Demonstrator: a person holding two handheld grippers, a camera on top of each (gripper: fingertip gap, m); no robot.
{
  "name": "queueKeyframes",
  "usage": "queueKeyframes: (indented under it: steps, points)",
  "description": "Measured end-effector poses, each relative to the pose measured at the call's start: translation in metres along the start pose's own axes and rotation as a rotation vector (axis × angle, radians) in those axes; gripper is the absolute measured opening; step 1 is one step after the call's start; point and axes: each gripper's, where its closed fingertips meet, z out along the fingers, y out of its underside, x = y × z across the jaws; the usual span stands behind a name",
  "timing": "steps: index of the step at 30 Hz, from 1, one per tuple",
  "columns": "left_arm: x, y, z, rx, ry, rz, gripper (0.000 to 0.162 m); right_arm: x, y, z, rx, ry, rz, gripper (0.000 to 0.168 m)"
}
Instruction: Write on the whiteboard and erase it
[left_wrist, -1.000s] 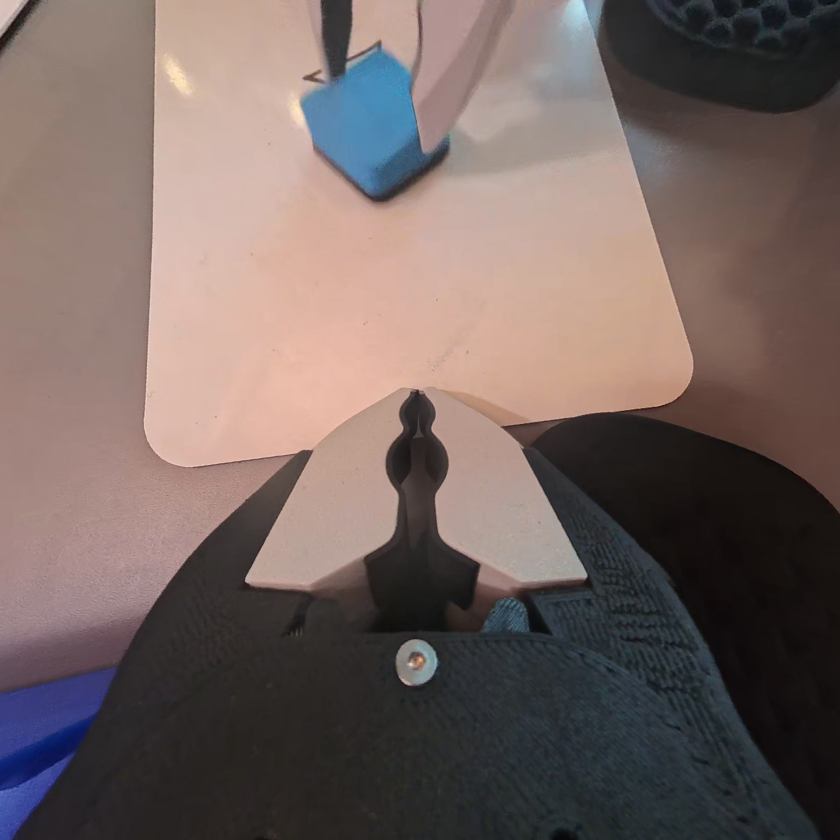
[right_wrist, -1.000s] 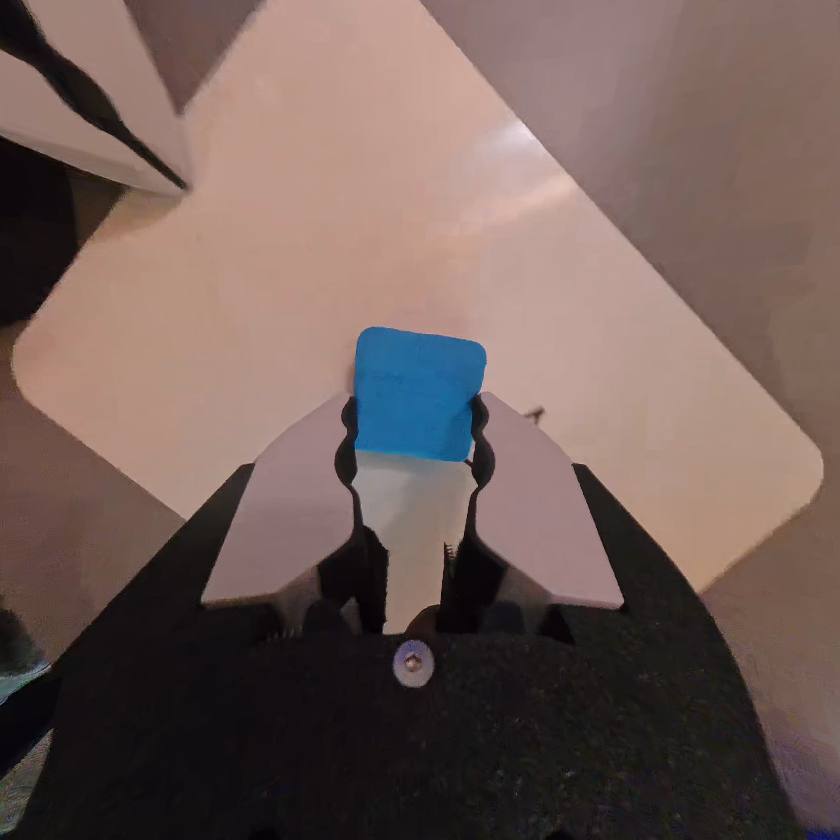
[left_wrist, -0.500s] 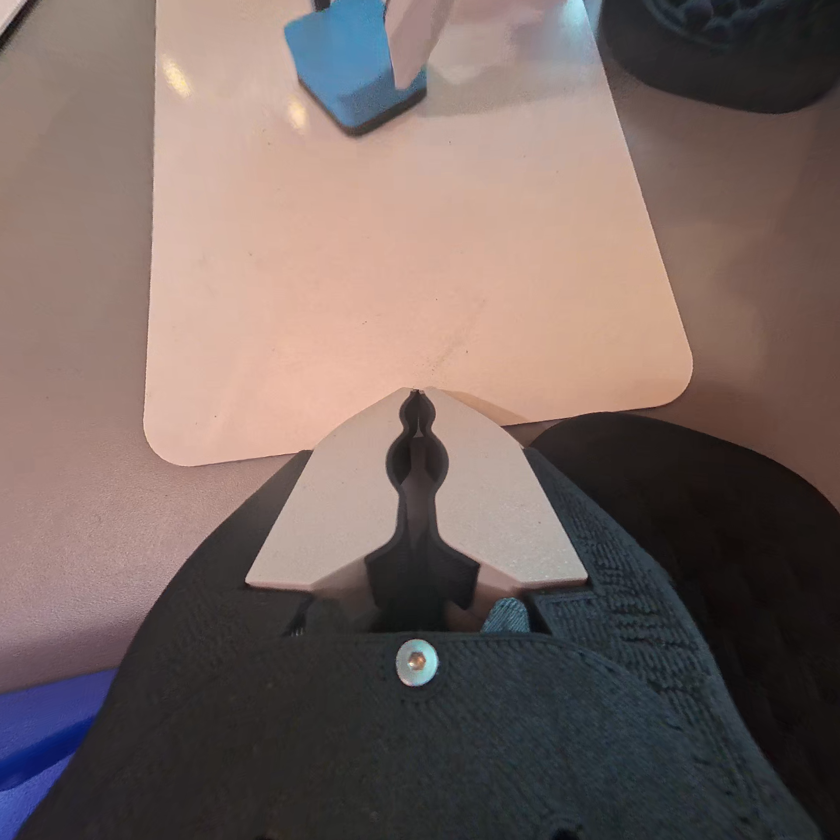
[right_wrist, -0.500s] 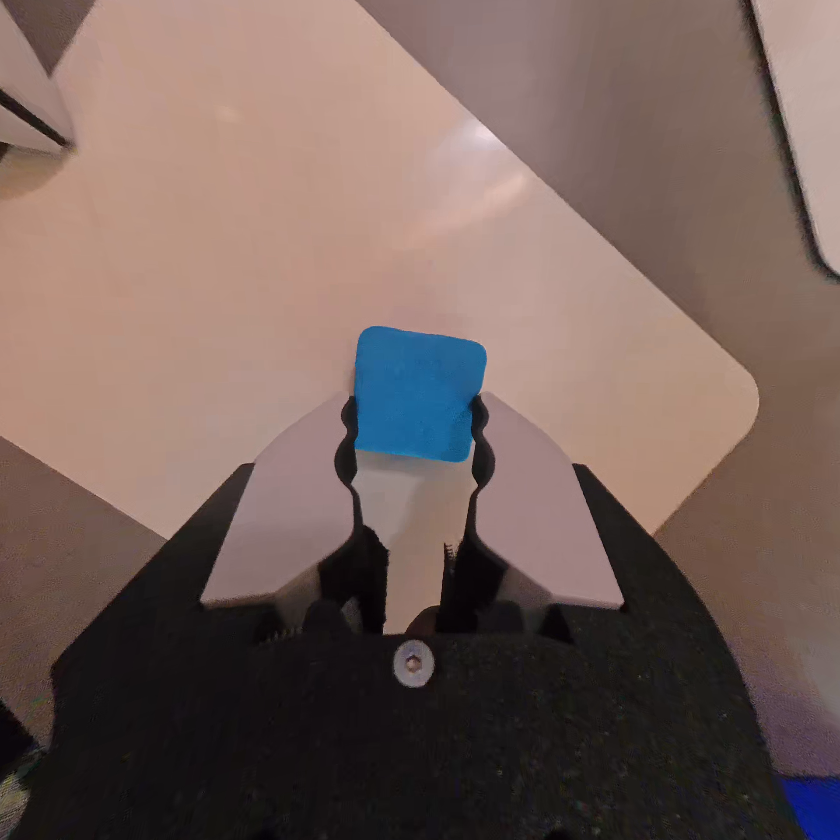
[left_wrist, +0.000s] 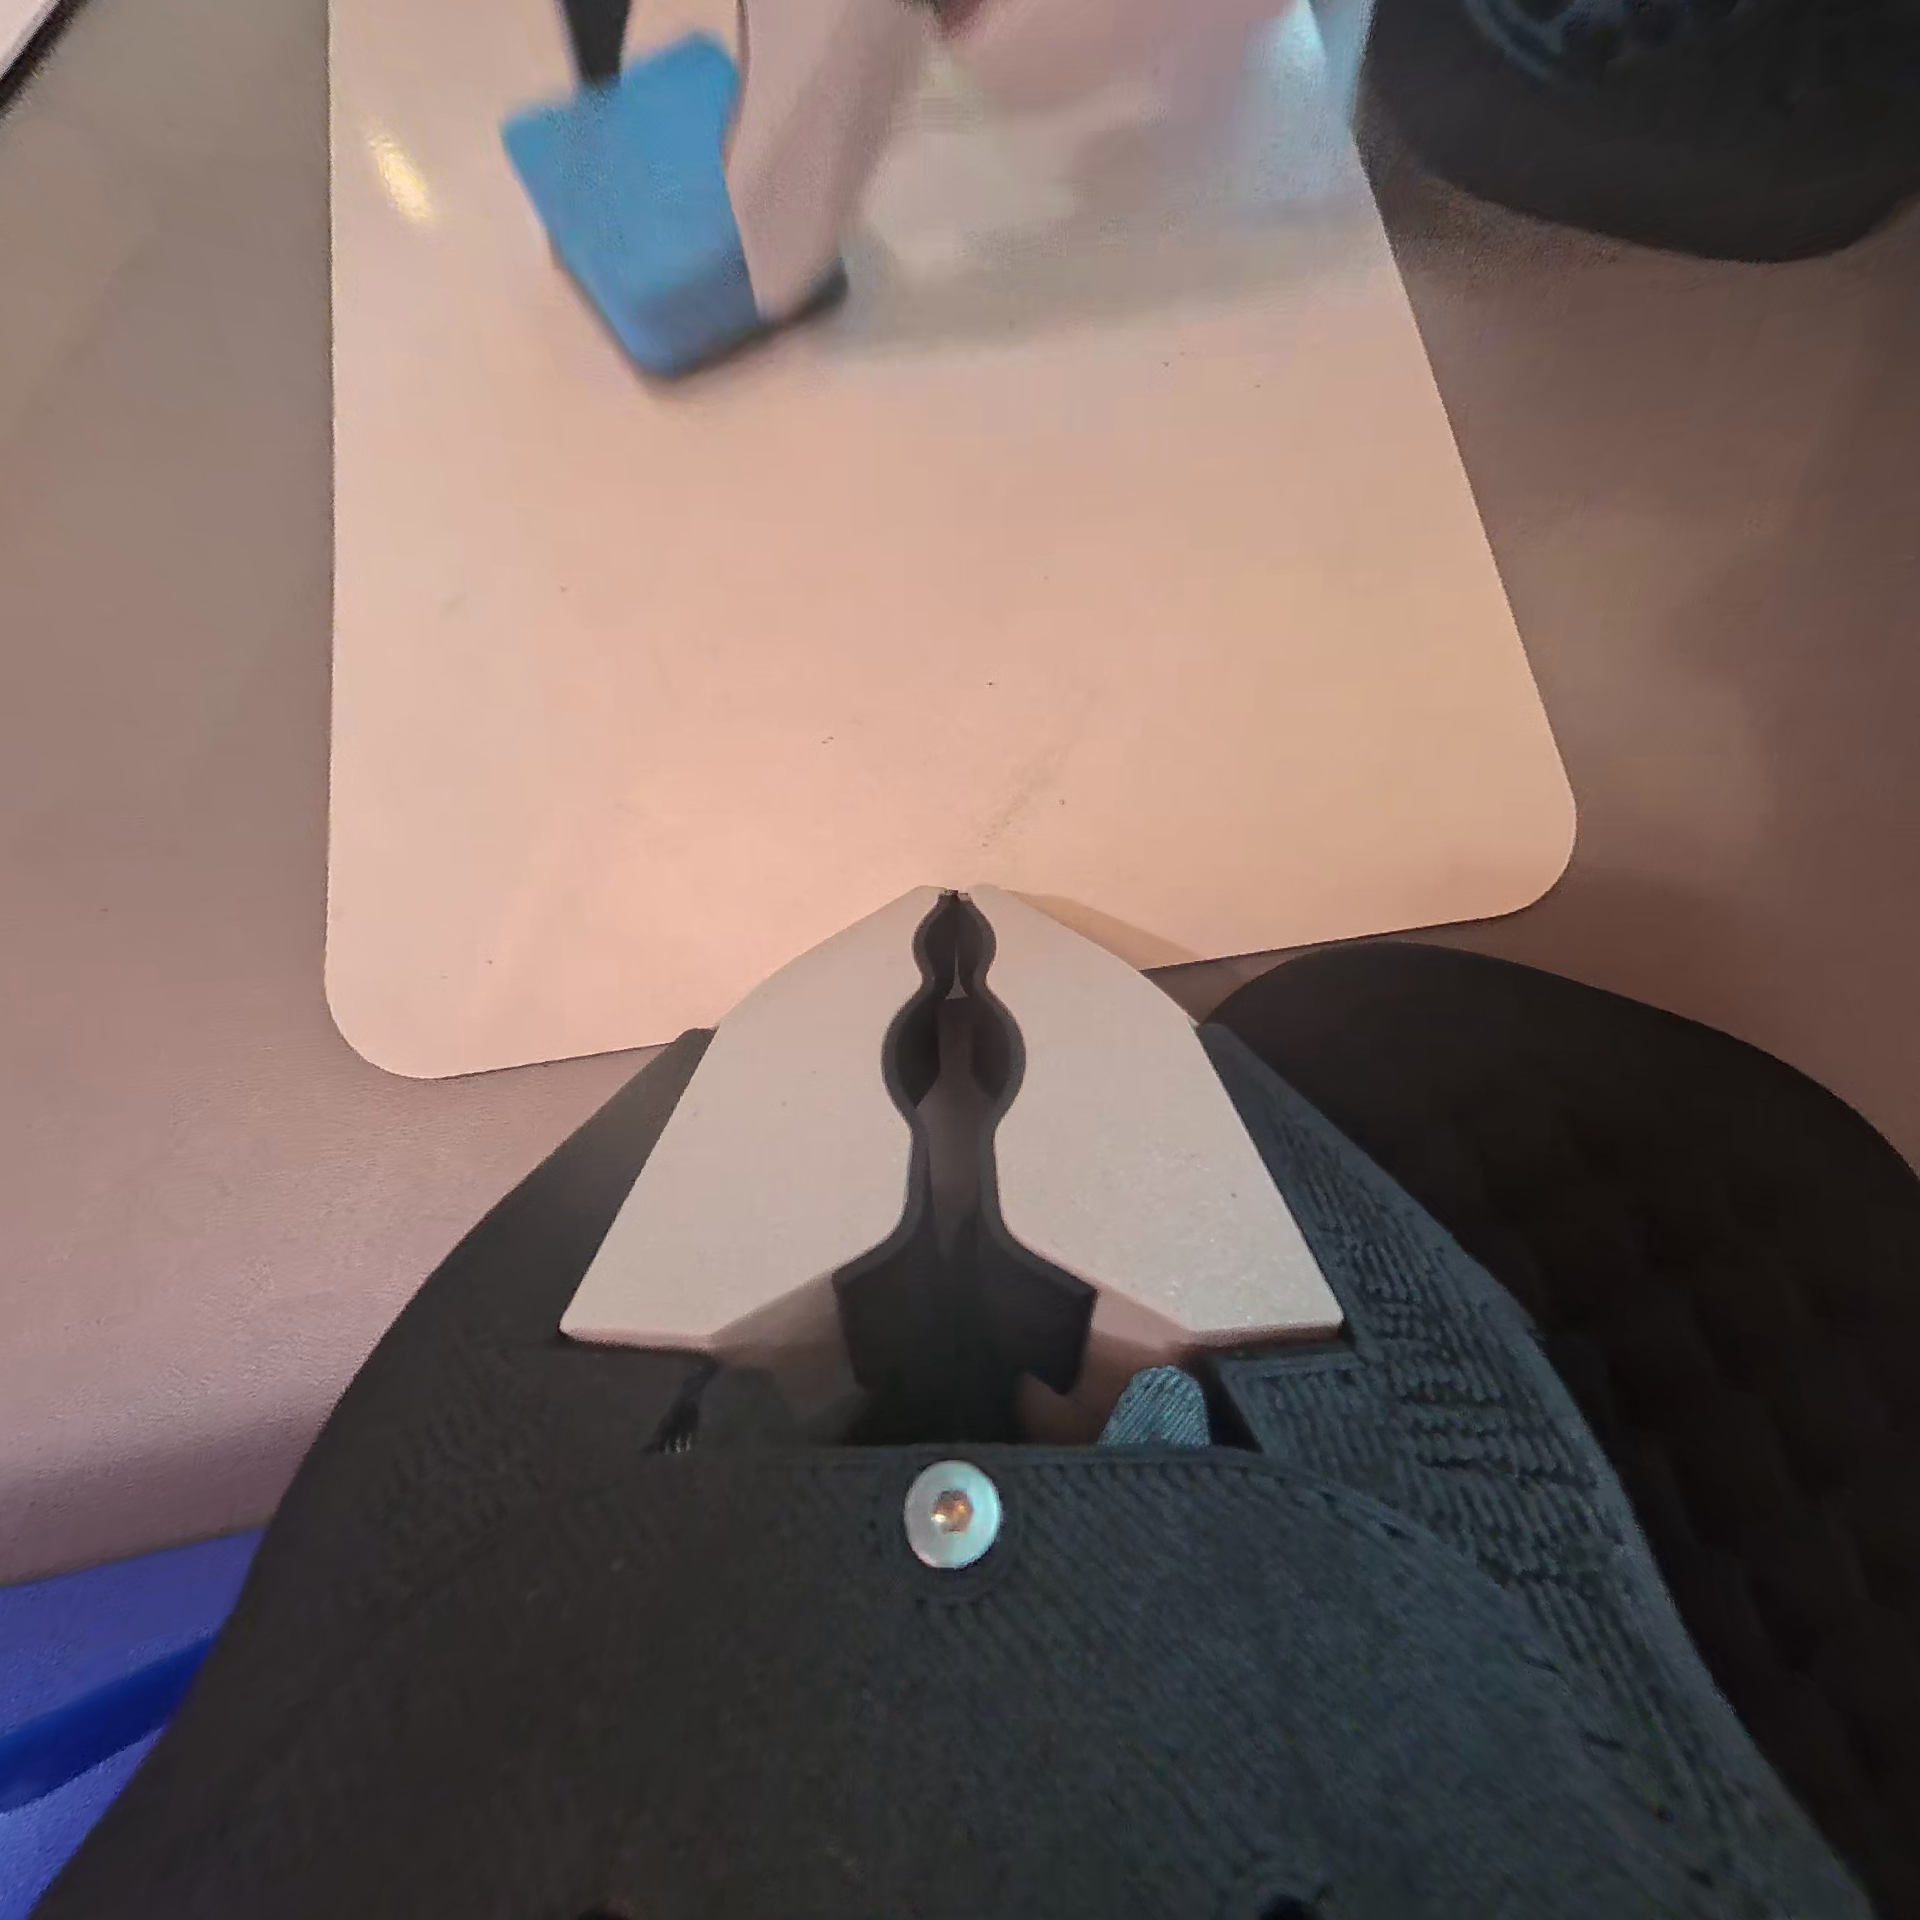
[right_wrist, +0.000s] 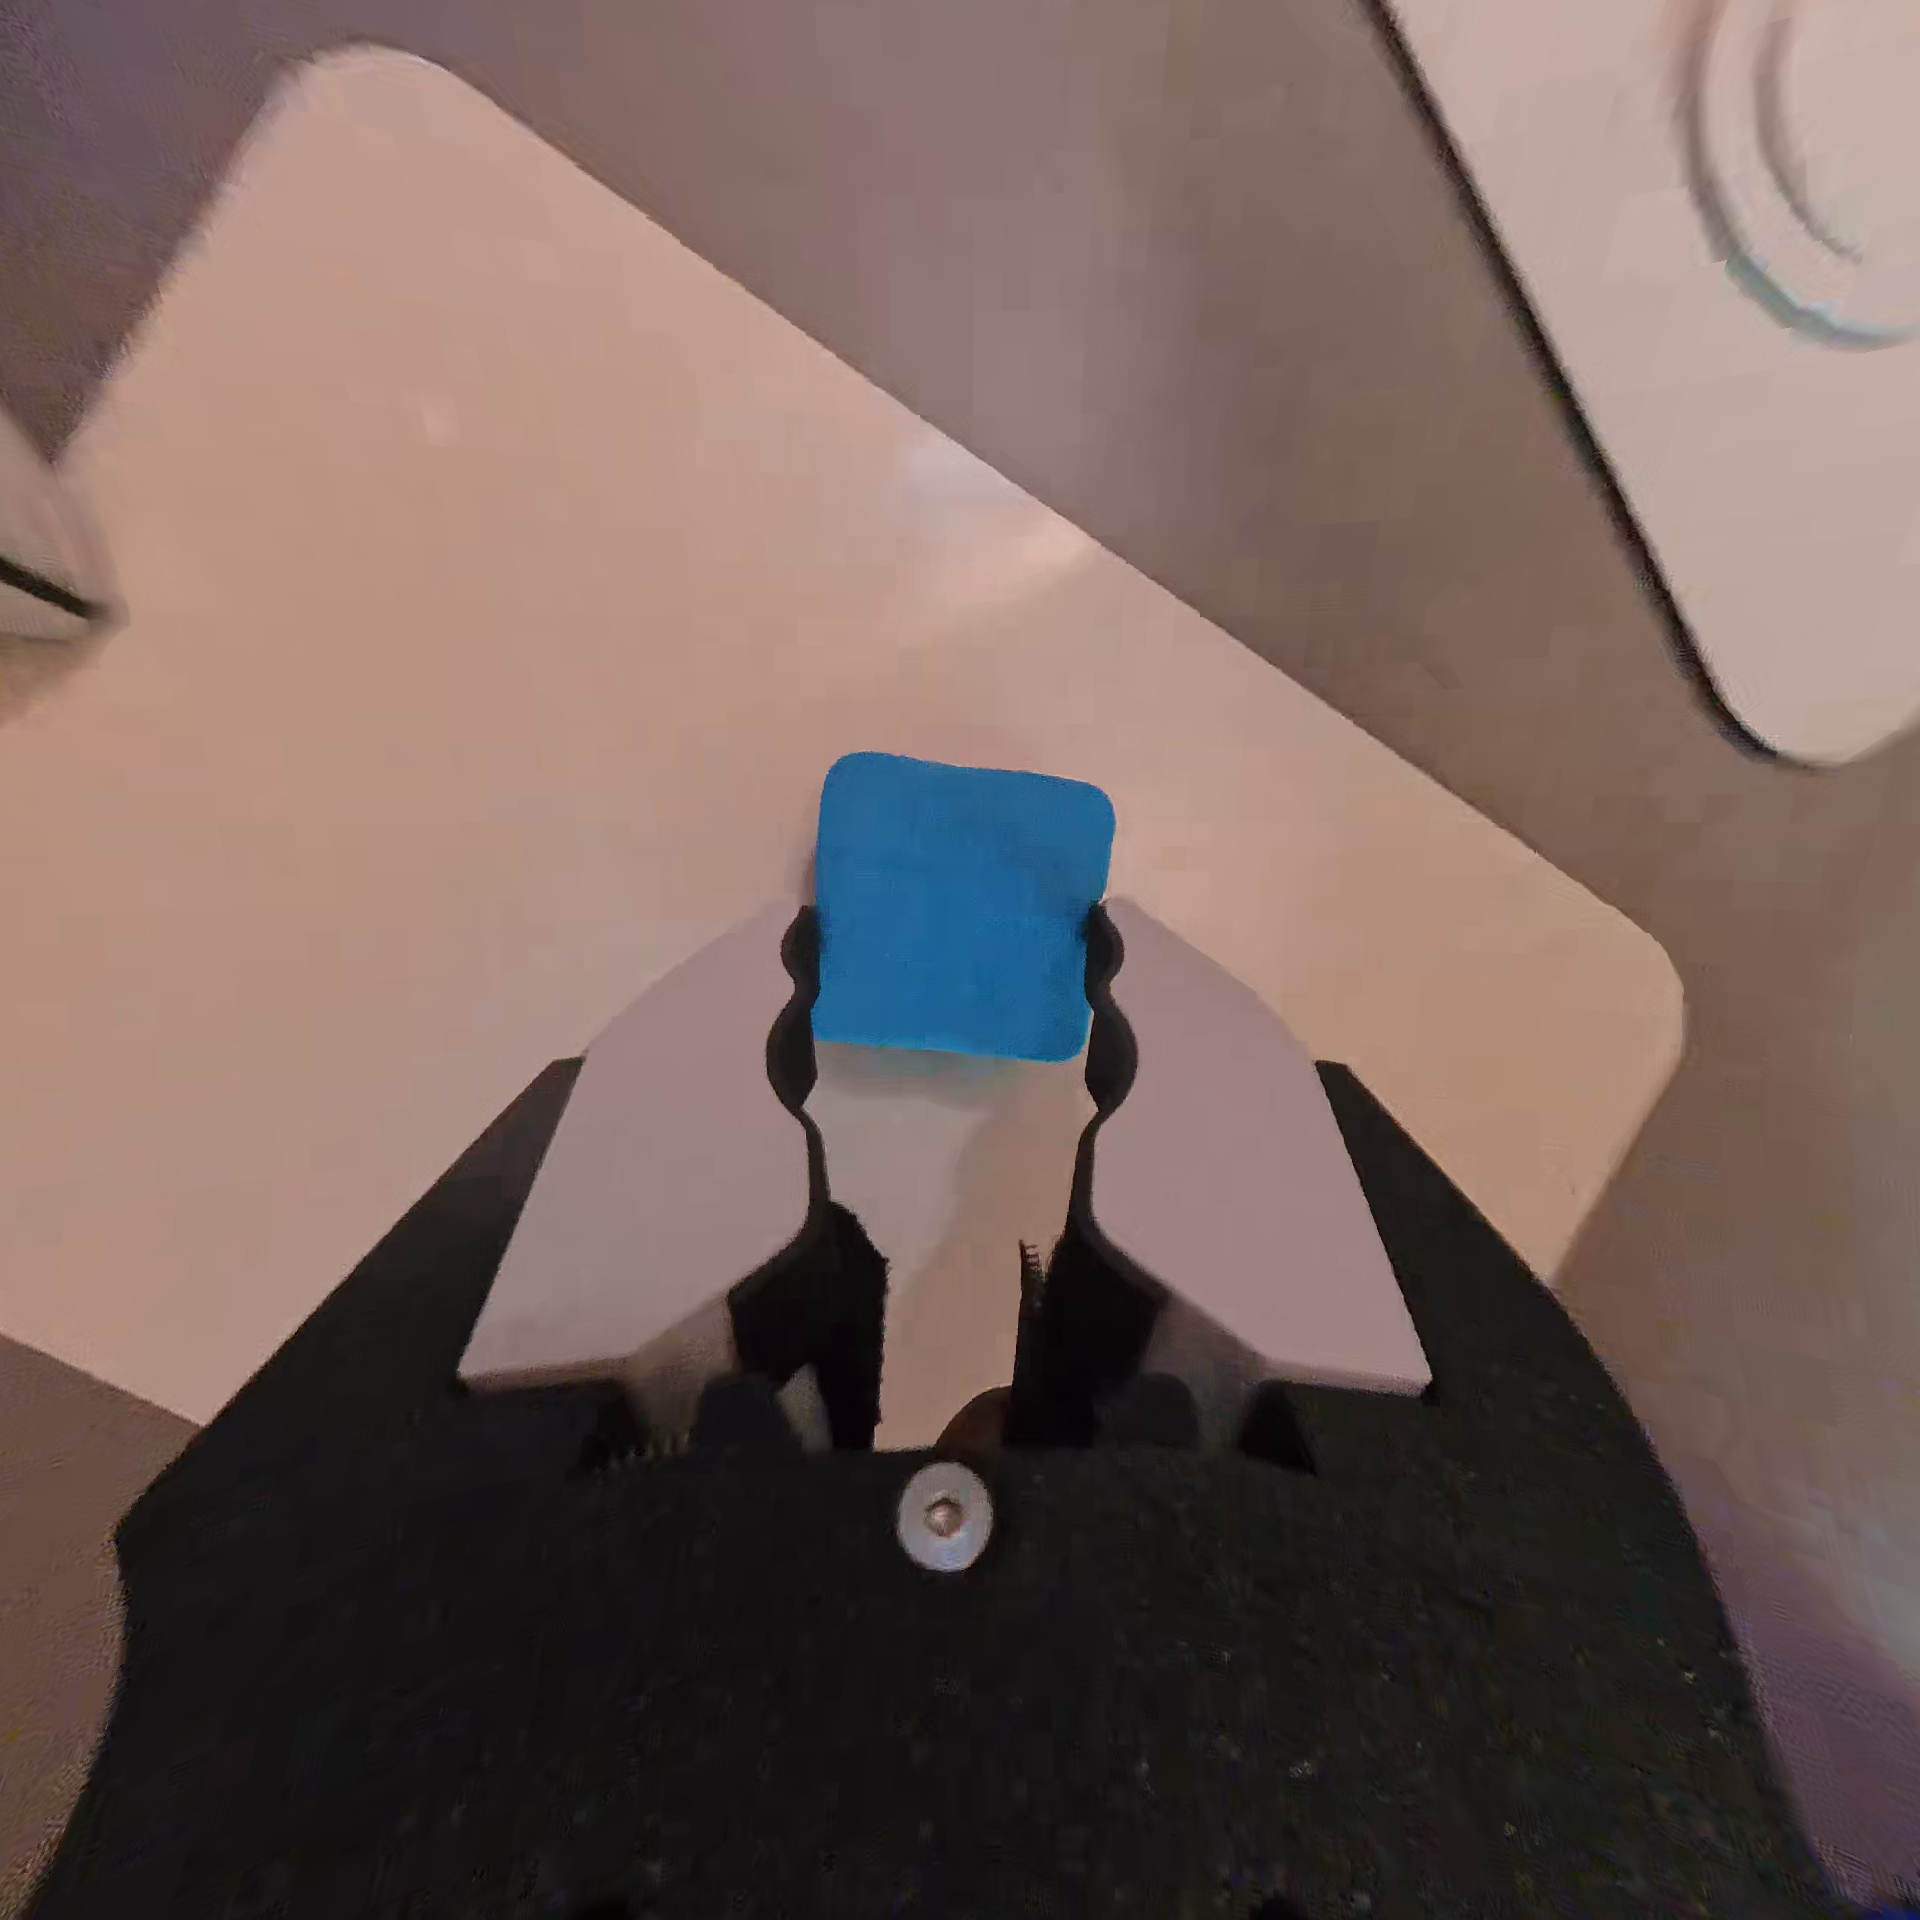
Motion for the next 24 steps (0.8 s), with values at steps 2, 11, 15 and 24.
queueKeyframes:
  steps: [2, 11, 15, 24]
  points:
    - [0.0, 0.0, 0.0, 0.001, 0.001, -0.004, 0.0, -0.049, -0.017, 0.004, -0.014, -0.041, -0.153, 0.05]
    - [-0.001, 0.0, 0.0, 0.001, -0.008, 0.004, 0.001, -0.051, -0.022, 0.006, -0.13, -0.035, -0.232, 0.051]
    - [-0.002, 0.0, 0.0, 0.004, -0.016, -0.005, 0.0, -0.096, -0.039, 0.013, -0.07, -0.05, -0.404, 0.052]
    - [-0.002, 0.0, -0.001, 0.003, -0.024, 0.009, 0.0, 0.025, 0.079, -0.037, -0.344, 0.138, -0.028, 0.052]
